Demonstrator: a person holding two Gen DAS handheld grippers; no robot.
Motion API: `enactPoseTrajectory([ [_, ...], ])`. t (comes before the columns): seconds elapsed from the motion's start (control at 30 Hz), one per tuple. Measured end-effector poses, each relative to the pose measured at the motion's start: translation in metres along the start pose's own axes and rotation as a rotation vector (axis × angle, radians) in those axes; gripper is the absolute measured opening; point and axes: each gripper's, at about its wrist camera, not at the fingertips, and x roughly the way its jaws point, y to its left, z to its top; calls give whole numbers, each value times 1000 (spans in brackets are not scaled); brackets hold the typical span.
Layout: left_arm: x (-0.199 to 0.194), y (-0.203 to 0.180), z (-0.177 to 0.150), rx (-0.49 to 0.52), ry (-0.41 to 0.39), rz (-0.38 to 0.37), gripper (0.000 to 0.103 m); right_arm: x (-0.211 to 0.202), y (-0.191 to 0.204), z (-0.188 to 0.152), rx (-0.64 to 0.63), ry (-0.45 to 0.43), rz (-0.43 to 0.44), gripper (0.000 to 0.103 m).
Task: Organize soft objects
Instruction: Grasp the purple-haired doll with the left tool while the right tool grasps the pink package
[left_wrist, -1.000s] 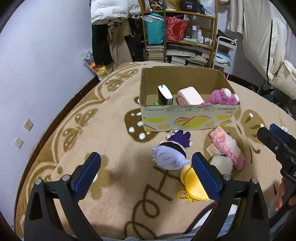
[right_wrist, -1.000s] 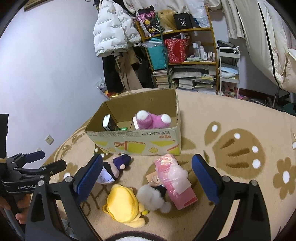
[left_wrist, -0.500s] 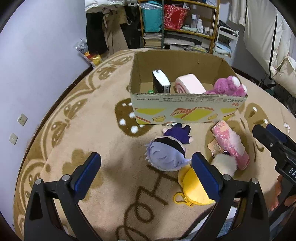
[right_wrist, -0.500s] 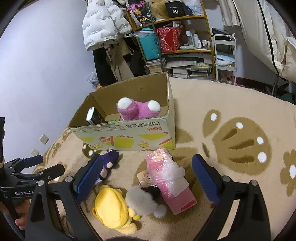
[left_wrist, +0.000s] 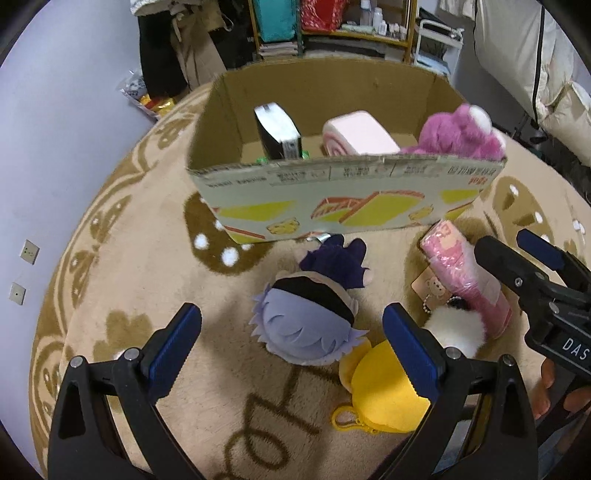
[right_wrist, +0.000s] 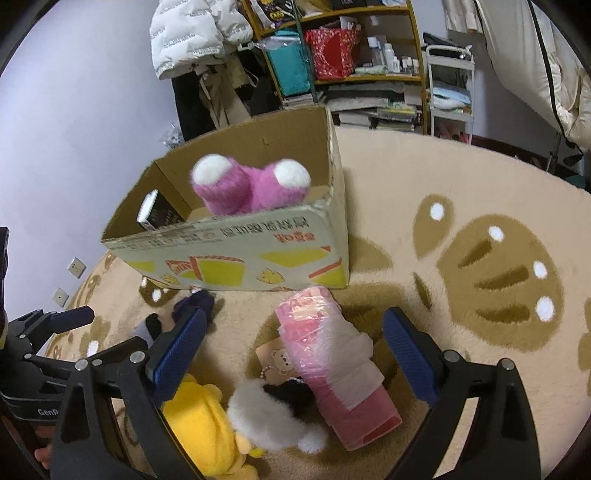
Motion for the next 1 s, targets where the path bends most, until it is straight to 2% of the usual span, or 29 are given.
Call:
enactPoseTrajectory([
  [0.57, 62, -12, 2, 32, 144, 13, 98, 54, -23, -12, 65, 175, -6, 100],
  [0.67, 70, -13, 1, 33, 162, 16, 98, 59, -25, -14, 60, 186, -40, 93],
  [0.8, 79, -8, 1, 26, 183, 10, 98, 64, -22, -16, 42, 190, -49, 93],
  [1.0, 86, -1, 5, -20, 213, -37, 98, 69, -16, -19, 9, 196, -66, 92],
])
